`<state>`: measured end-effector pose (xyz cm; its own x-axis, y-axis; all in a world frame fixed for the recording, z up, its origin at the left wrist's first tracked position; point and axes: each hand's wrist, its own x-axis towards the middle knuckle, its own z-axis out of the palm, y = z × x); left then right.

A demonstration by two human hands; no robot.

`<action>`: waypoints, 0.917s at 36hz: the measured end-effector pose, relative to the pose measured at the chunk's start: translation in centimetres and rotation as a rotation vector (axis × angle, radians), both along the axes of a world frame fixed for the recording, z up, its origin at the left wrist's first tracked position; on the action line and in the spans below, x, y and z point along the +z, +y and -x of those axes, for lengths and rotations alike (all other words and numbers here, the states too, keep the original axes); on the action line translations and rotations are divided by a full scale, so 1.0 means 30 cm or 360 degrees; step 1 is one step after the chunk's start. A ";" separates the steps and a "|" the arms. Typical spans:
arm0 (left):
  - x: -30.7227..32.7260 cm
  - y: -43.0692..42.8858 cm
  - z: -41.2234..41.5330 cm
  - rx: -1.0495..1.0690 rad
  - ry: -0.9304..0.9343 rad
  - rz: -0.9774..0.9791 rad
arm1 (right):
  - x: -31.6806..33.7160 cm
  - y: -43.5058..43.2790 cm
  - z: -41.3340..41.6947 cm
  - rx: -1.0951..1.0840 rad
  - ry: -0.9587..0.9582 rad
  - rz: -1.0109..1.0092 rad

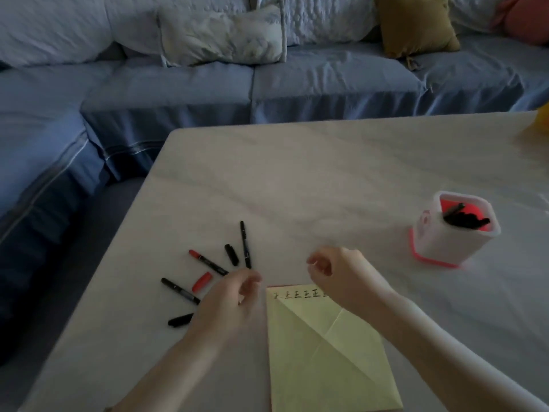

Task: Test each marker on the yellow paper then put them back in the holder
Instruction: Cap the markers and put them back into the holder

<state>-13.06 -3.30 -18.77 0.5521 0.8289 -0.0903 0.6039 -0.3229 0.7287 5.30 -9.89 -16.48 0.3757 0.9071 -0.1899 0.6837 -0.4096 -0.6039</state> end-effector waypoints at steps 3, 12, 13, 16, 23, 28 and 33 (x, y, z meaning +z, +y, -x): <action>-0.005 0.025 0.074 0.0089 0.0017 -0.0005 | -0.056 0.137 0.102 0.0032 0.0096 0.0058; -0.006 0.092 0.186 0.0220 0.0109 -0.0096 | -0.098 0.404 0.236 0.0037 -0.0065 0.0303; -0.007 0.098 0.186 0.0236 0.0101 -0.0092 | -0.102 0.410 0.239 0.0037 -0.0047 0.0327; -0.010 0.110 0.175 0.0279 0.0071 -0.0127 | -0.120 0.416 0.241 -0.0015 -0.0006 0.0358; -0.017 0.185 0.062 0.0342 0.0282 -0.0298 | -0.129 0.360 0.166 -0.0170 0.0203 0.0359; -0.047 0.247 -0.045 0.0143 0.0703 -0.0494 | -0.096 0.244 0.064 -0.0383 0.0572 0.0212; -0.092 0.266 -0.105 0.0079 0.0926 -0.0455 | -0.085 0.105 -0.004 -0.0480 0.0799 0.0145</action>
